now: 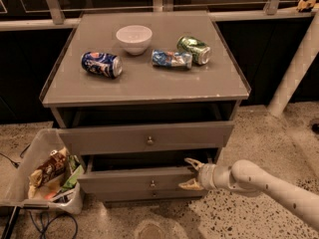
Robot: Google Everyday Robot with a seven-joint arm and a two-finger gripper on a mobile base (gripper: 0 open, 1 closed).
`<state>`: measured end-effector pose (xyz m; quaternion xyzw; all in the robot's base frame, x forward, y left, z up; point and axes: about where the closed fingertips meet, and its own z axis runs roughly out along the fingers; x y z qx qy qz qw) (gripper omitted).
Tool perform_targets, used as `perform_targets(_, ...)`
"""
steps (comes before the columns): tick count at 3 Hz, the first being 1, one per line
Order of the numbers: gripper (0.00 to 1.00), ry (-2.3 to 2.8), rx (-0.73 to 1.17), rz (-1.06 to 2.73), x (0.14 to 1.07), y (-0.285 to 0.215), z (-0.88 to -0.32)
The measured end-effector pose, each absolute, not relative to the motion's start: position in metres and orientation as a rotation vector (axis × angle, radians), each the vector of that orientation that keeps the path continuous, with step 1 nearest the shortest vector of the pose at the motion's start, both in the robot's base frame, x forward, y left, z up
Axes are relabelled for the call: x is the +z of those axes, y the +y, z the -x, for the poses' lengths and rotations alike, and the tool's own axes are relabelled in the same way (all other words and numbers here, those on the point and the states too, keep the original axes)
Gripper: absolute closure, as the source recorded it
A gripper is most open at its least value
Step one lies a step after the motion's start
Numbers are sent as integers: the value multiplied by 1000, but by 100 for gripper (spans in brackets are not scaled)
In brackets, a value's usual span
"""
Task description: Open middle drawer
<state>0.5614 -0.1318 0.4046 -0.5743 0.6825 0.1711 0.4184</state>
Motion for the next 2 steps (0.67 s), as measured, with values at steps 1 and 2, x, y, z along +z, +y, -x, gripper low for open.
perform_targets(1,65,1712,429,1440,409,-132,-562)
perform_targets(2,89,1712,429,1440,414,-132,-562)
